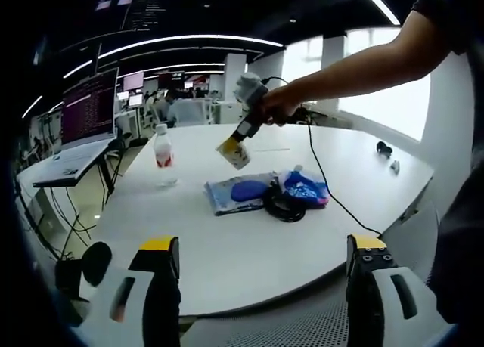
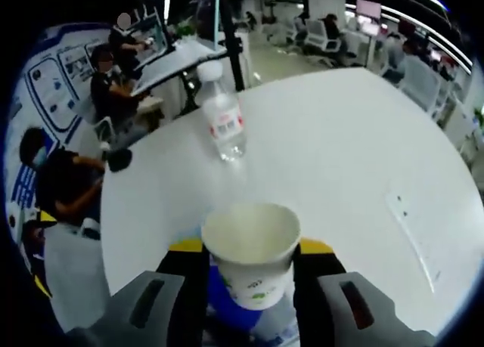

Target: Arrange the tabletop items into an orderly group along one side of the table until the central work area is clear of visible clutter.

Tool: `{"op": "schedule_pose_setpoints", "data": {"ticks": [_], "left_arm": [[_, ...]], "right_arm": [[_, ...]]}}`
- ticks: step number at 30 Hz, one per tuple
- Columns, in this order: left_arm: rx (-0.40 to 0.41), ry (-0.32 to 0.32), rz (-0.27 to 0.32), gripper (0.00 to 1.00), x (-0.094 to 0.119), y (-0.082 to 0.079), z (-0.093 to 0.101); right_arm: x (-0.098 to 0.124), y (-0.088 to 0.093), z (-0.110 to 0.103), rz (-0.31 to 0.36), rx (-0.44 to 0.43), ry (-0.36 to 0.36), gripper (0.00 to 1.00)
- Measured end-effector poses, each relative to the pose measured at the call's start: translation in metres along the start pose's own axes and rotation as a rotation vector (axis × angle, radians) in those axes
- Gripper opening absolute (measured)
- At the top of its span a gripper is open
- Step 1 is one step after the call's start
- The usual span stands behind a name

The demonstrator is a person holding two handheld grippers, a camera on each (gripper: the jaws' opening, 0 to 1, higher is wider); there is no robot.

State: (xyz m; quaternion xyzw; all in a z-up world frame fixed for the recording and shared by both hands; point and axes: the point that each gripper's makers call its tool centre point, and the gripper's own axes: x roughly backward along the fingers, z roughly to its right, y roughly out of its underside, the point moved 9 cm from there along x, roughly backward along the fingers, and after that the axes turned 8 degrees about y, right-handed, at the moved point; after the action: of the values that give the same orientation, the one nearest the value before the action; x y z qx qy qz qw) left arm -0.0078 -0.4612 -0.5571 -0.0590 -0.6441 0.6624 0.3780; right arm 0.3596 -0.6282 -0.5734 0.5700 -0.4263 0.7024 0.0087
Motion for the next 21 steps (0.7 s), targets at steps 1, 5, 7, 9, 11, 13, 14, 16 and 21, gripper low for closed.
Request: {"op": "schedule_pose_setpoints", "data": {"ticks": [1, 5, 7, 9, 11, 13, 14, 16, 21], "left_arm": [[0.000, 0.000, 0.000, 0.91, 0.000, 0.000, 0.000], [0.007, -0.001, 0.002, 0.91, 0.000, 0.000, -0.001], [0.011, -0.001, 0.005, 0.91, 0.000, 0.000, -0.001], [0.015, 0.001, 0.006, 0.91, 0.001, 0.000, -0.001], [0.018, 0.000, 0.003, 0.91, 0.001, 0.001, -0.001], [0.020, 0.002, 0.002, 0.91, 0.000, 0.002, -0.001], [0.020, 0.000, 0.001, 0.91, 0.000, 0.002, -0.001], [0.023, -0.004, -0.002, 0.91, 0.000, 0.002, -0.001], [0.031, -0.007, -0.003, 0.91, 0.000, 0.002, -0.003]], "right_arm": [[-0.001, -0.002, 0.000, 0.005, 0.002, -0.002, 0.40], [-0.003, -0.007, -0.004, 0.042, -0.002, 0.003, 0.39], [-0.005, -0.012, -0.007, 0.070, -0.002, 0.001, 0.39], [-0.006, -0.014, -0.008, 0.090, -0.003, 0.004, 0.39], [-0.008, -0.018, -0.010, 0.121, -0.012, 0.010, 0.39], [-0.010, -0.020, -0.008, 0.150, -0.022, 0.030, 0.39], [-0.011, -0.021, -0.008, 0.159, -0.022, 0.043, 0.39], [-0.012, -0.022, -0.008, 0.167, -0.025, 0.055, 0.39], [-0.018, -0.027, -0.007, 0.217, -0.073, 0.097, 0.39]]}}
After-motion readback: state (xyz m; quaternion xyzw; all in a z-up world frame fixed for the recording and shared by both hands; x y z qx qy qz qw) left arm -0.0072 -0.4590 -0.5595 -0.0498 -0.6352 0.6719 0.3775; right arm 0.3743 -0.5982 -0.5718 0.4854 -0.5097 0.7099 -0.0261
